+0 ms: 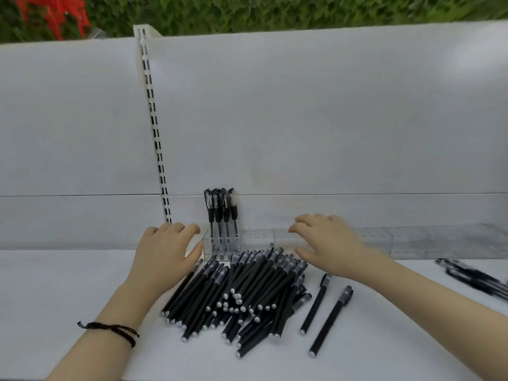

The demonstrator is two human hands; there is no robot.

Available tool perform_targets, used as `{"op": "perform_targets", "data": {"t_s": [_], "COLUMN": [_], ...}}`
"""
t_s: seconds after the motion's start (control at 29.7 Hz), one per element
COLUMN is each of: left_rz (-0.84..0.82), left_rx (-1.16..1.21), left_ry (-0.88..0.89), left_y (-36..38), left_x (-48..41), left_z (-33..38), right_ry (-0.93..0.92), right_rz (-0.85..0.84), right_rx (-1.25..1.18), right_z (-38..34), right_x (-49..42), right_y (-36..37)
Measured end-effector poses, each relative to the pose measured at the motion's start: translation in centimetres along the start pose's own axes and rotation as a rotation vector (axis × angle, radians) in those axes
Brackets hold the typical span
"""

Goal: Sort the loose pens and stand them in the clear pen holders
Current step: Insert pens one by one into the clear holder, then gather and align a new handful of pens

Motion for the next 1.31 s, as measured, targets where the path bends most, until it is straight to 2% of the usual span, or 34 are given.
{"op": "perform_targets", "data": {"t_s": [0.24, 0.4, 0.54, 0.67, 0.87, 1.01, 1.31], "left_rz": [0.026, -0.158, -0.2, -0.248, -0.331, -0.26, -0.074], "left_rx": [0.151, 0.329, 0.324, 0.23, 0.023, 0.024, 0.066], "left_ry": [0.219, 0.234, 0.268, 0.251, 0.213, 0.212, 0.164], "left_y": [-6.0, -6.1, -5.3, -3.3, -1.0, 0.0, 1.3], "left_x": [1.2, 2.3, 2.2, 0.6, -0.9, -0.7, -0.7], "left_z": [13.1, 24.3, 31.3, 36.0, 39.1, 39.0, 38.5], "right_ry": [0.144, 0.243, 0.335, 0.374, 0.366, 0.411, 0.444], "right_rz": [0.008, 0.007, 0.01, -0.06, -0.137, -0.23, -0.375], "right_rx": [-0.045, -0.088, -0.14, -0.149, -0.26, -0.353, -0.377], "right_z": [6.4, 12.6, 17.5, 20.9, 23.5, 24.7, 24.2], "right_x": [7.7, 13.2, 16.7, 18.9, 19.8, 18.9, 16.7], "right_y": [-1.6, -3.1, -3.9, -3.6, -2.7, -1.4, -0.2]}}
Point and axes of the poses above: each hand's wrist, its own x-axis away from the middle knuckle, its own y-axis out of the palm, z = x × y, the point moved 4 cm from there along -x, towards the middle knuckle, and after that the axes turned 6 degrees about z, right-handed, at the moved point
